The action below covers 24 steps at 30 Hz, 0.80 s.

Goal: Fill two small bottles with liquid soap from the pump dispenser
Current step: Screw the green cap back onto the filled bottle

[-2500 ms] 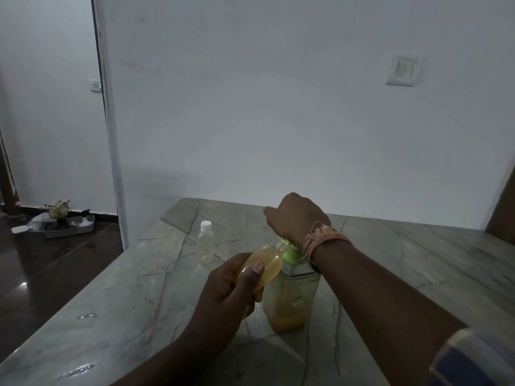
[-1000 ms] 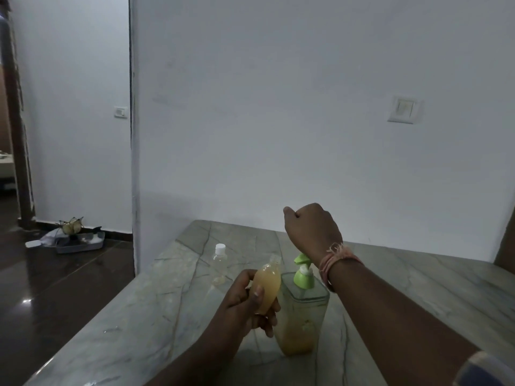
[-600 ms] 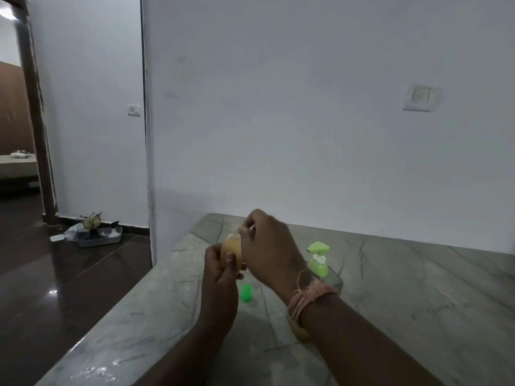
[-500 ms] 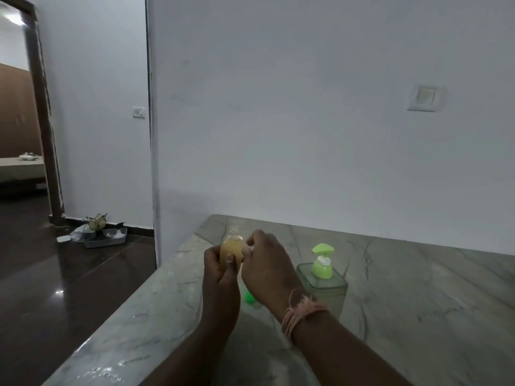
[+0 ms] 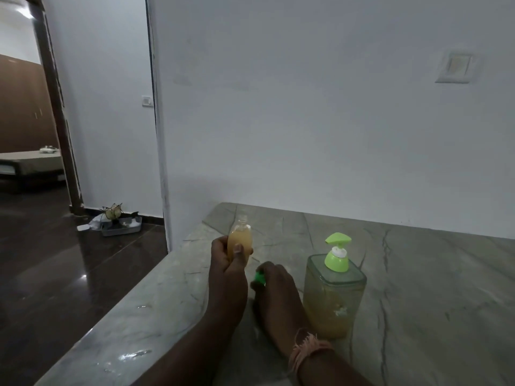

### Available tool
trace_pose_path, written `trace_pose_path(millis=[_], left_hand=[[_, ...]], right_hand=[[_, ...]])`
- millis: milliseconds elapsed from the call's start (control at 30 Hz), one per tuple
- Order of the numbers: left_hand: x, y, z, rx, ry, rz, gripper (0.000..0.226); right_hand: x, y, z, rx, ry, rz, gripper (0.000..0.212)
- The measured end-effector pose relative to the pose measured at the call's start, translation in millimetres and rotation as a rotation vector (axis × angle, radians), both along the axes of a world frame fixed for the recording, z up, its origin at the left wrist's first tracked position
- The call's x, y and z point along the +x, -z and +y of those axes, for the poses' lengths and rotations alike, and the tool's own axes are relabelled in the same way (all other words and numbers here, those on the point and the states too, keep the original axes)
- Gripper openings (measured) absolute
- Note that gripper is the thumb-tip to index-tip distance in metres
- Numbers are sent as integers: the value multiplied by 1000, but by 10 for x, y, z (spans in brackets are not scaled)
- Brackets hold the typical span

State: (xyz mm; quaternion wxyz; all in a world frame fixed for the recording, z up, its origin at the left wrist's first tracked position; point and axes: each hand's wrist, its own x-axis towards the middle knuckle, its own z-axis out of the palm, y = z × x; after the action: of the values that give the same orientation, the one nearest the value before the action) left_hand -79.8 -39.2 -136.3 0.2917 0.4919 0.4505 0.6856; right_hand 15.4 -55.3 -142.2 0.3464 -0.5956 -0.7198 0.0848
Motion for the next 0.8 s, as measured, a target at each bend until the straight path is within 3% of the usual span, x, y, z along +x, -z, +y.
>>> trace_pose_path(millis=[133,333,500,667,800], left_hand=[[24,-5,-7,-3,37,30,18],[-17,-9,-20,-2,101,59,19],[-14,-7,-20,2,154,49,22],[14,-54,-50,7,183,3,34],[49,-64,-67,36,200,9,40]], right_hand=[[12,-102,-85,123,-57,201,40],[-60,-282,-165,302,-45,337,31],[-50,-535,-202,426,-43,171,39],[23,-936,-197,308,-38,109,57],[121,-1286,-171,258,-18,58,36]])
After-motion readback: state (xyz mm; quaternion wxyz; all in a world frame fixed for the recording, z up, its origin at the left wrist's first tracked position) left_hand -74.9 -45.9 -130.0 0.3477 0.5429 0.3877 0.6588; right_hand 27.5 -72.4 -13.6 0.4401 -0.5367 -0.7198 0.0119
